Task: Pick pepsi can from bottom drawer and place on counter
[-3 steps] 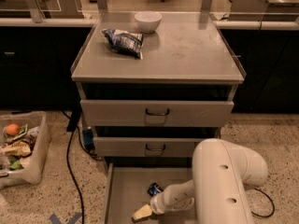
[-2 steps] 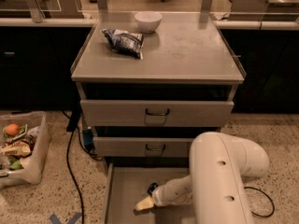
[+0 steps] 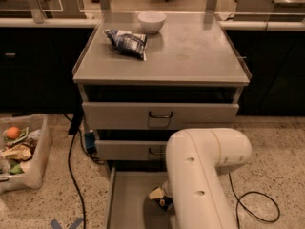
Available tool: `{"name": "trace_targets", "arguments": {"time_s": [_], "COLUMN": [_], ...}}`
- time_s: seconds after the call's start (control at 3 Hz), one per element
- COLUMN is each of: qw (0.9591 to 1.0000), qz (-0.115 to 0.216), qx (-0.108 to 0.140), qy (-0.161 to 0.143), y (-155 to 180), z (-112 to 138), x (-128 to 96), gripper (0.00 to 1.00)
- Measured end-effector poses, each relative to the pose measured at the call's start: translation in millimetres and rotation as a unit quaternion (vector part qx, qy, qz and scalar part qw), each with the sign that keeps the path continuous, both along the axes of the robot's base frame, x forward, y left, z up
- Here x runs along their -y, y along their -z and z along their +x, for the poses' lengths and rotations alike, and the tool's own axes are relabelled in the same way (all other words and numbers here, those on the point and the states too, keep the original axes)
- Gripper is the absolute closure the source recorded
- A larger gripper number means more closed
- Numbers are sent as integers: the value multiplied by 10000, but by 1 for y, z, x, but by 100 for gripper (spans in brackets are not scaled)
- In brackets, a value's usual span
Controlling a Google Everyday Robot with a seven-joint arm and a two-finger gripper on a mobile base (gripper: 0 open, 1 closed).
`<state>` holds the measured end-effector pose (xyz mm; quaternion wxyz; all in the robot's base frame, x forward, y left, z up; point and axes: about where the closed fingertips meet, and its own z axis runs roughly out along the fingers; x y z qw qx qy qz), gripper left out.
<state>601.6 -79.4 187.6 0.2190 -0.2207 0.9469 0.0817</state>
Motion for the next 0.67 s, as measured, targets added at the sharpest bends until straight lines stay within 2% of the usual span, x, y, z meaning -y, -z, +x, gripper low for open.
{"name": "trace_targets", "arguments": {"time_s": [0.33, 0.67], "qw": [9992, 9992], "qz": [-29, -29], "qx": [-307, -307], "qy": [262, 262], "y": [42, 42], "z": [1, 1], "x": [19, 19], "gripper": [0, 0]}}
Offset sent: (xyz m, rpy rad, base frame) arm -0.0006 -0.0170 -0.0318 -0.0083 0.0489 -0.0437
